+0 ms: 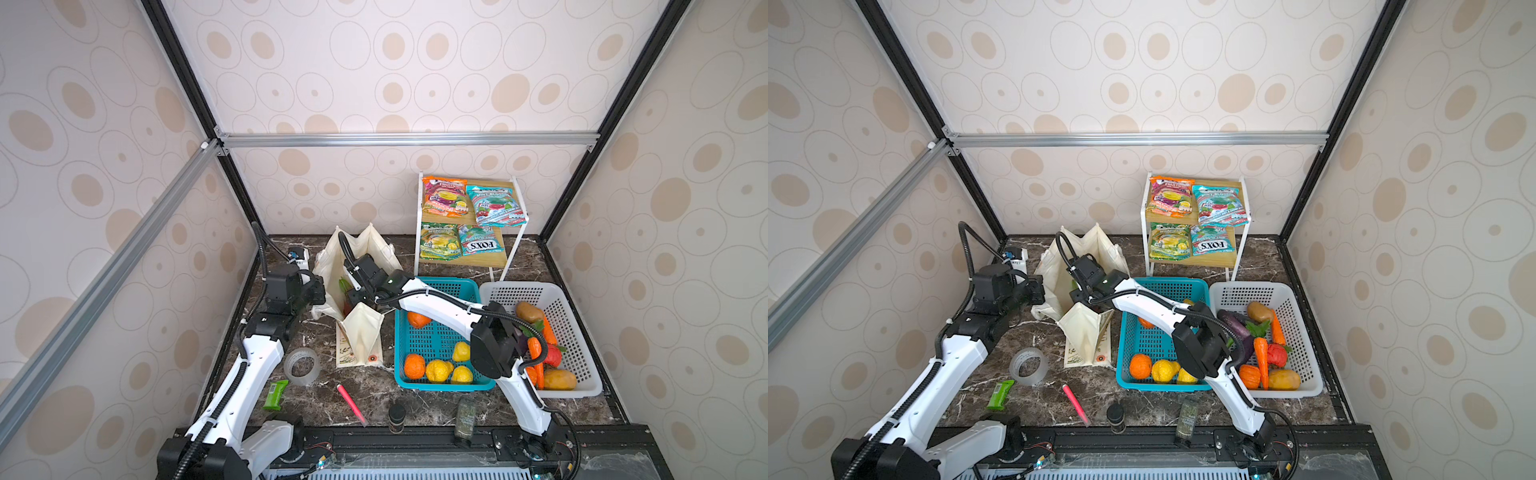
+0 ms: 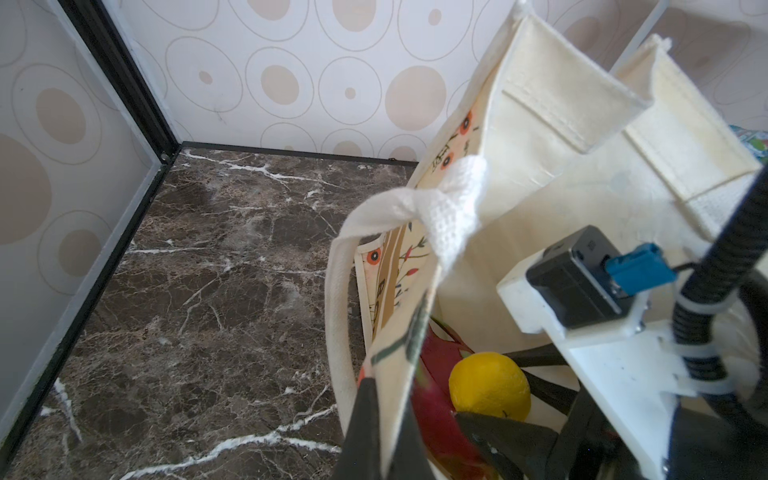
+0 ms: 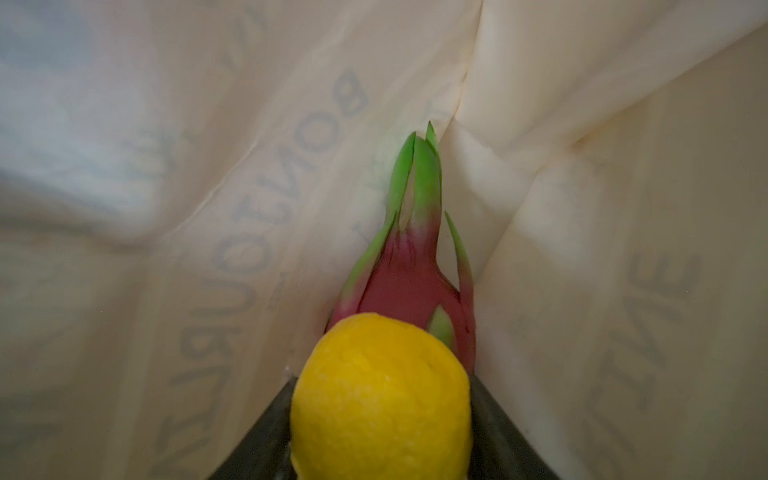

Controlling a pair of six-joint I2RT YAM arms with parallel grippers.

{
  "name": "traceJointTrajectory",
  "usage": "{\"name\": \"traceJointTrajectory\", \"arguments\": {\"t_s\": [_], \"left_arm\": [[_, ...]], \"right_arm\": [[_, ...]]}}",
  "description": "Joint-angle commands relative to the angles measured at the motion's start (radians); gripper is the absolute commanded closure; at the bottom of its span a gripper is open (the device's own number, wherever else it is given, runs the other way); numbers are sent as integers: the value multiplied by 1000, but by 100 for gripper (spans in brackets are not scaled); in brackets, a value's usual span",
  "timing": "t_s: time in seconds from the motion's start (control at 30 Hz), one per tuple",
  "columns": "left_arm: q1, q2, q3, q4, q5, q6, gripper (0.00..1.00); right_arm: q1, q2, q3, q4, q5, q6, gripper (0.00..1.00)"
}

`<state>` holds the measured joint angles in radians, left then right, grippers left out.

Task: Place the food into the grocery bag and tie it
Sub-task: 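Lift the lemon with the right gripper and lower it into the bag, then open the right gripper and withdraw it back over the teal basket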

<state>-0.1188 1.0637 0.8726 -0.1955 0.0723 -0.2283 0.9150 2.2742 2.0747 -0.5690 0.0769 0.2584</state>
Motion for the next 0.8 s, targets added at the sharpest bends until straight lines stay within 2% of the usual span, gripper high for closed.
{"name": "traceJointTrajectory", "arguments": {"t_s": [0.0,0.23,0.4,0.43,0.47,0.67,0.77], "left_arm": [[5,-25,11,50,-5,6,100],[4,-21,8,50,-7,3,100],[5,-22,7,50,-11,3,100],[5,-22,7,50,-12,3,100],[5,-24,8,51,-14,3,100],[4,-25,8,49,-20,1,100],[5,-27,7,50,-19,3,100]], "right_arm": [[2,36,39,-63,13,-6,36],[5,-43,20,-23,-27,-7,21],[23,-140,17,-12,-28,-32,15],[26,-164,13,-9,-22,-36,12],[30,-186,9,-7,-20,-36,1],[32,-359,-81,23,18,-26,0],[32,-465,-162,16,81,-11,0]]}}
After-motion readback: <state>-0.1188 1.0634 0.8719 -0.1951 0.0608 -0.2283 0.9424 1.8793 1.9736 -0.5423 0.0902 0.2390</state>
